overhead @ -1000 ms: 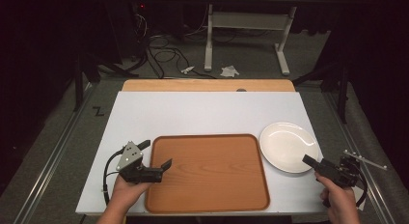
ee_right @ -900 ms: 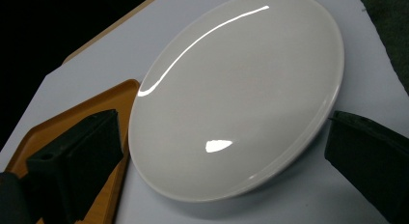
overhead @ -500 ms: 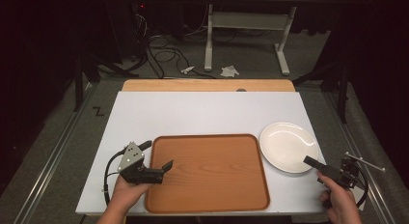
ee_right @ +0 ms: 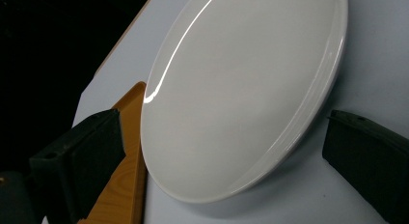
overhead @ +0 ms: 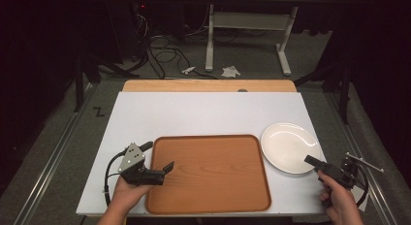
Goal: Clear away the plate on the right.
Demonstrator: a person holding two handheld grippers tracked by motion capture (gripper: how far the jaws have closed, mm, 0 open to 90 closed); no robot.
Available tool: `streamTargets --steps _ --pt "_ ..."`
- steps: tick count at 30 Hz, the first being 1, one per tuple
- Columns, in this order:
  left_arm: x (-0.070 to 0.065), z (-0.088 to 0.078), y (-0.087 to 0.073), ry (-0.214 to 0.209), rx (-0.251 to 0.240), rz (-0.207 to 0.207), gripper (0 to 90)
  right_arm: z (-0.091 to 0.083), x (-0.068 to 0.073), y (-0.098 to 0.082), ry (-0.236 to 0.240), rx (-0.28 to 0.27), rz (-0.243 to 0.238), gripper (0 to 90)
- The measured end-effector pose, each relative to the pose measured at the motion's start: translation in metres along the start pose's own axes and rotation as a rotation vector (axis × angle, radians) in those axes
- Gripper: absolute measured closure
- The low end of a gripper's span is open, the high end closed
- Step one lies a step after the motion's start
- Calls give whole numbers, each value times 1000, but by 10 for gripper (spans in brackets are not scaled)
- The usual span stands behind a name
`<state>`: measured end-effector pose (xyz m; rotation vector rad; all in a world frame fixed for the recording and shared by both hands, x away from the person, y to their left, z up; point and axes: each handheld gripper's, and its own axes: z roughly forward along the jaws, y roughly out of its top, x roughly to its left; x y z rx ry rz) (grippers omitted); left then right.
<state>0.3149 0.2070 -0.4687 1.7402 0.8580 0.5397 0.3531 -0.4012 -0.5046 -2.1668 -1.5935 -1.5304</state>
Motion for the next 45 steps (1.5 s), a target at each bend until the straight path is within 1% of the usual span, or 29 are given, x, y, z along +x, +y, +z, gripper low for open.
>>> streamTargets --steps 3,4,7,8,16,18,19,22,24,25,27,32,37,40,42,45 --pt "0 -1 0 0 -6 -1 4 1 -1 1 20 0 27 21" --pt "0 -2 0 0 -6 1 4 2 -2 2 23 -6 21 21" --pt "0 -3 -1 0 -5 3 4 3 -2 3 23 -5 37 24" --pt "0 -3 -1 0 -4 3 4 4 -2 3 33 -6 45 24" --pt "0 -7 -3 7 -4 2 4 8 -3 6 42 -15 66 27" --pt "0 -9 -3 9 -5 0 4 8 -2 7 43 -12 83 28" --pt "1 -10 -3 10 -3 1 4 9 -3 7 42 -16 77 28" --pt "1 -13 -4 18 -5 0 4 10 -3 10 42 -12 96 34" --pt "1 -15 -5 23 -7 -1 4 11 -4 12 35 -4 97 65" --pt "2 -16 -5 26 -7 -1 4 11 -3 13 23 -3 91 91" --pt "2 -17 -5 28 -7 -2 4 11 -2 14 -13 14 75 164" --pt "1 -20 -6 30 -6 4 5 11 -1 15 -78 21 44 308" --pt "0 -19 -6 22 -2 8 5 10 -3 15 -82 21 54 364" --pt "-1 -18 -5 19 -1 15 6 9 -4 14 -81 19 54 371" --pt "-1 -19 -5 17 1 19 7 10 -3 13 -88 9 37 373" --pt "-1 -19 -5 17 0 18 7 10 -2 13 -96 13 33 397"
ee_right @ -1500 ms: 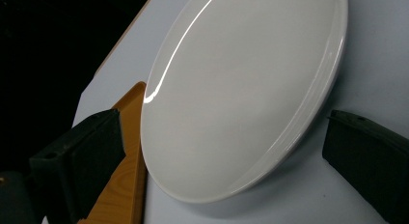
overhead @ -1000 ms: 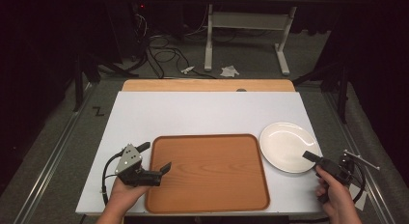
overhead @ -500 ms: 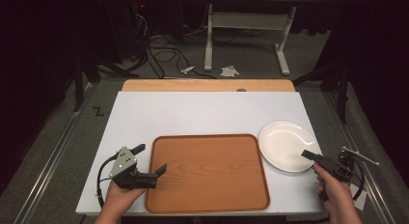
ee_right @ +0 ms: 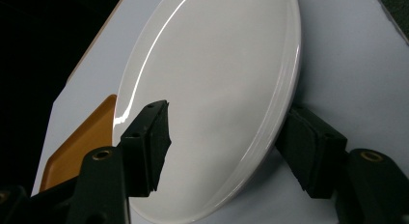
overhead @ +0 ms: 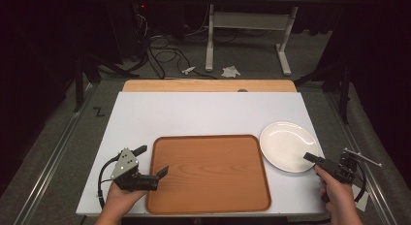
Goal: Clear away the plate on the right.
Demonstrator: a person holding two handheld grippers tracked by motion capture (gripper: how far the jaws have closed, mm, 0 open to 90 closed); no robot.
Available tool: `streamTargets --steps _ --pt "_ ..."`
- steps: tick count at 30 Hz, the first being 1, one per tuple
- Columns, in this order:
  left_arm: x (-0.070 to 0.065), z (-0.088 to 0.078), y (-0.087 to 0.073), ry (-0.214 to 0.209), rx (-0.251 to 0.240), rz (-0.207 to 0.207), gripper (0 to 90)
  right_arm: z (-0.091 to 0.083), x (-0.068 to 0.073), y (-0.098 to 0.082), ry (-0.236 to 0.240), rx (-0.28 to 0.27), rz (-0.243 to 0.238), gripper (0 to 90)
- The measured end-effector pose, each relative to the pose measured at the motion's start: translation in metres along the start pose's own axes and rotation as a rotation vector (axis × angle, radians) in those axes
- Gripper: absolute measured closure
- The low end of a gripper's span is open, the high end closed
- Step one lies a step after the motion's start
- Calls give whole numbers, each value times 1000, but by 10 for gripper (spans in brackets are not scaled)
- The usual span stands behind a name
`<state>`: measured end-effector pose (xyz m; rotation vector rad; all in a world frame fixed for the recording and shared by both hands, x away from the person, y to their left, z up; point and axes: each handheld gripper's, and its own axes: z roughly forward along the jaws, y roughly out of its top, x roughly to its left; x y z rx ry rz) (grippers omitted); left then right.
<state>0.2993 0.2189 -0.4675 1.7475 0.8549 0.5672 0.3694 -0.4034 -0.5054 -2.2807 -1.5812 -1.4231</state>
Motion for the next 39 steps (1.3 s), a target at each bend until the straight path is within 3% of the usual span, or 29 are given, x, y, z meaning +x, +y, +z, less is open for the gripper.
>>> streamTargets --steps 5,11,18,23,29,33,39 --pt "0 0 0 -2 -2 -2 9 -1 -2 0 -11 1 -12 455" --pt "0 3 -2 -7 6 -8 11 -2 -6 1 -19 6 12 562" --pt "0 1 -1 -7 -1 -1 13 -2 -7 1 -9 5 5 544" --pt "0 1 -1 -9 1 0 16 -2 -4 -1 -36 -1 -32 563" --pt "0 0 -1 -3 -2 0 16 -2 -5 1 -48 8 0 657" --pt "0 1 -1 -3 2 -1 18 -2 -9 1 -73 10 -7 769" --pt "-1 1 -1 -3 2 0 19 -3 -14 3 -40 18 42 804"
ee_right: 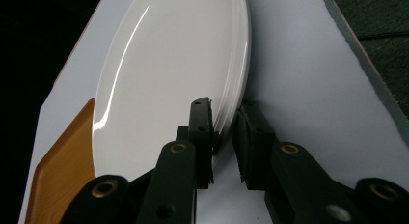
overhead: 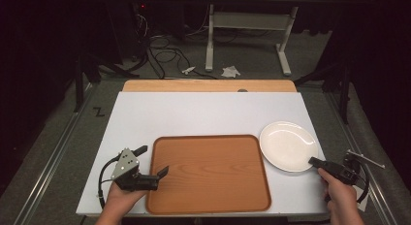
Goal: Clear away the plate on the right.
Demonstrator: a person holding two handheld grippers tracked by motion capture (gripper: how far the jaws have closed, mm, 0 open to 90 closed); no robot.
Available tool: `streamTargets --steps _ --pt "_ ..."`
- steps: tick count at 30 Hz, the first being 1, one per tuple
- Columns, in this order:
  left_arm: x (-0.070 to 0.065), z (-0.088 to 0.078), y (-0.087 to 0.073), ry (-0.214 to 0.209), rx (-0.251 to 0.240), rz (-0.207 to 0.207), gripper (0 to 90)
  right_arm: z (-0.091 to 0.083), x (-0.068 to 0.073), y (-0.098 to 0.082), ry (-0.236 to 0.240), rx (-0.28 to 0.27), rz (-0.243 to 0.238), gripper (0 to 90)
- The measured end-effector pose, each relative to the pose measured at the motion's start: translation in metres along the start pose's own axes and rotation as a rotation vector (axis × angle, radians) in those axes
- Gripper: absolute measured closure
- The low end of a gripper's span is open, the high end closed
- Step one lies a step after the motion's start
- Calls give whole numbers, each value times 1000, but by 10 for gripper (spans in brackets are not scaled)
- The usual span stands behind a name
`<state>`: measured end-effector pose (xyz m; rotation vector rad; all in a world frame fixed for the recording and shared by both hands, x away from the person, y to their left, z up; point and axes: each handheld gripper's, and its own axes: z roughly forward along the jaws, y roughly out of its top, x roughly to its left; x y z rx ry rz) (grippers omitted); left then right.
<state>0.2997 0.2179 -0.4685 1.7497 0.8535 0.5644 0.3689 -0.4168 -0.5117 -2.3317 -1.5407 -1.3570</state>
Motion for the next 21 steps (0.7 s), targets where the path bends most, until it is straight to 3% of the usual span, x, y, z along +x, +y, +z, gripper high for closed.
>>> streamTargets --steps 10,14,17,21 --pt "0 0 0 2 1 1 22 -6 2 1 43 -40 22 842" --pt "0 0 0 6 -1 2 25 -12 2 2 72 -86 30 879" --pt "0 0 0 6 -2 1 26 -15 6 3 97 -110 2 891" --pt "0 0 0 7 -3 3 26 -17 12 2 93 -130 -26 893"
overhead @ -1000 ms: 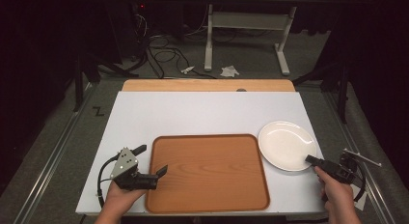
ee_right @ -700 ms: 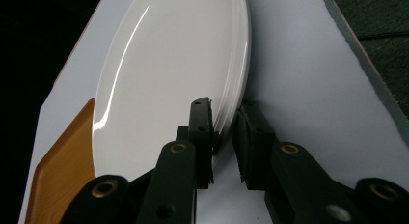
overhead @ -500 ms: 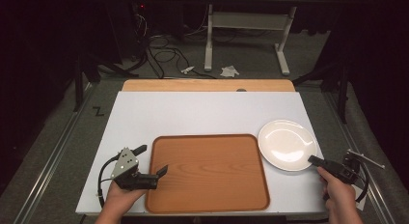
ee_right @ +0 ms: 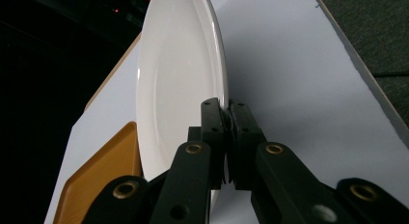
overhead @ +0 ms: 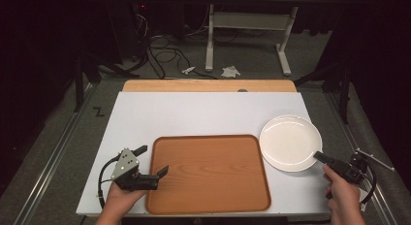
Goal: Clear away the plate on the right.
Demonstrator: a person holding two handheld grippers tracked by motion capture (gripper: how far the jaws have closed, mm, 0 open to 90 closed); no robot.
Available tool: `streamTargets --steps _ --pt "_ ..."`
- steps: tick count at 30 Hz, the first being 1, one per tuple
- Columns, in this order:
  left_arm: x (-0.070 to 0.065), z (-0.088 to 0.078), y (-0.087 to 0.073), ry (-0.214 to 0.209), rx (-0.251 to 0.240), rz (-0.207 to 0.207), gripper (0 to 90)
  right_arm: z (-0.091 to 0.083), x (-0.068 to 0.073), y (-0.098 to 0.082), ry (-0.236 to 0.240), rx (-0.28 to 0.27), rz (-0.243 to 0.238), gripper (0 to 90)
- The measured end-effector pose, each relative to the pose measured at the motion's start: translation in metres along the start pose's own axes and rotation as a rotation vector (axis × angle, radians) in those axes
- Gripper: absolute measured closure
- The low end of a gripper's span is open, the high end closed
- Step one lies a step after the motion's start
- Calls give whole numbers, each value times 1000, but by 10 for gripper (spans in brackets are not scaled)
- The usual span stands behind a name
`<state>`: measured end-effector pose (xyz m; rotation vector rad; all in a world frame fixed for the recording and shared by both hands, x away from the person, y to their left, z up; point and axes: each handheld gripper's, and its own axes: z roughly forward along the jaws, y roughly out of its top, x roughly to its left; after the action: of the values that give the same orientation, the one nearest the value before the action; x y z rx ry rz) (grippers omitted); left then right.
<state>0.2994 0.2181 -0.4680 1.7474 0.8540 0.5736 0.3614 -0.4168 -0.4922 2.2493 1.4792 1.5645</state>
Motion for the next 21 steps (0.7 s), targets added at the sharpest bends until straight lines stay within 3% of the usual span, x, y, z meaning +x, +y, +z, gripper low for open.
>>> streamTargets --steps 7,12,21 --pt "0 0 0 -1 -3 1 27 -3 8 1 -3 -26 -64 895" --pt "0 0 0 -1 -5 3 29 -7 20 2 -20 -56 -143 896" --pt "1 -2 0 2 -23 -3 29 -13 36 3 -48 -82 -246 898"
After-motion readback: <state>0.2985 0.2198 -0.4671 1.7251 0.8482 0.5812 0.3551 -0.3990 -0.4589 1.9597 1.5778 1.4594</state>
